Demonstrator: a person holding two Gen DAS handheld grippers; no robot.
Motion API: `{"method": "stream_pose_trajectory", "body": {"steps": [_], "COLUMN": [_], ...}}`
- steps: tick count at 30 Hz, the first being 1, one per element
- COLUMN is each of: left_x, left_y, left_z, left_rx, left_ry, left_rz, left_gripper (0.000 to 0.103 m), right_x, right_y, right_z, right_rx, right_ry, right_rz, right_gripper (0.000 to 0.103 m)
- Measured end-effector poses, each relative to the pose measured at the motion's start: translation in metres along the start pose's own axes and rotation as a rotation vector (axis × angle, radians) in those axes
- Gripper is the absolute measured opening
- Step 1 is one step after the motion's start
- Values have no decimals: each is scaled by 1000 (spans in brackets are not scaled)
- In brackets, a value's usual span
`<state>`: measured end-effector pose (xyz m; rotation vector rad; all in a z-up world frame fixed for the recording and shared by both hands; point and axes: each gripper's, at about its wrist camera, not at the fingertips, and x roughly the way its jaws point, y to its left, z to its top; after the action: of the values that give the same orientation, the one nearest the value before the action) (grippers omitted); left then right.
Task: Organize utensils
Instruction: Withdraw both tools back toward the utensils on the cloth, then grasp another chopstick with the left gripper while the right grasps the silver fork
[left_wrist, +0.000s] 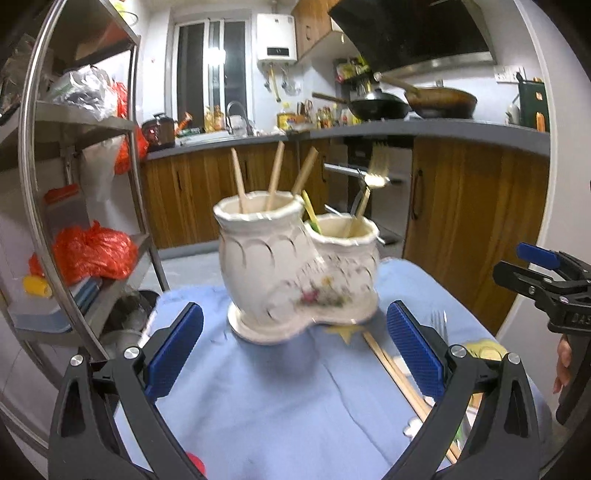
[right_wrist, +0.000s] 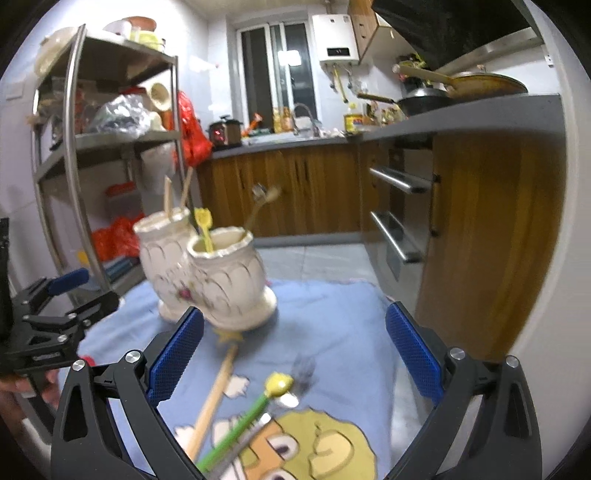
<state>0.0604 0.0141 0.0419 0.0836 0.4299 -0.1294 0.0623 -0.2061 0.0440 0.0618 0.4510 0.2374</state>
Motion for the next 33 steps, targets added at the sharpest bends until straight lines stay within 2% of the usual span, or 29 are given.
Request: {"method": "stream_pose_trajectory", "body": {"steps": [7,15,22,24,26,27,29,31,33], "left_x": [13,34,44,46,47,49,52,55,59], "left_y": [-21,-44,-49,-53,-57,-58,-62,-66,-67], "left_z": [-22,-37,-40,-41,-43,-43,-45,-48,-52], "left_rx": [60,139,82,83,82,79,73,82,87], "left_ry": [118,237,313,330,350,360,390,419,443], "left_rz": [-50,-66,-135,-137,-140,-145,-157,-148,-129], "left_gripper": [98,98,97,97,93,87,80,69,65], "right_x": [14,33,48,53,60,64,72,79,84], "right_y": [-16,-17,-27,-26,-24,-24,-25,-27,-26], "right_z": [-25,-36,-37,-36,-35,-35,-35,-34,-33], "right_rx": [36,12,45,47,46,50,69,95,98], "right_ry": [160,248,298,312,335,347,371,390,404], "right_rz": [-20,-41,-22,1,11,22,46,73,81], "right_gripper": [98,98,95,85,67,63,49,40,32]}}
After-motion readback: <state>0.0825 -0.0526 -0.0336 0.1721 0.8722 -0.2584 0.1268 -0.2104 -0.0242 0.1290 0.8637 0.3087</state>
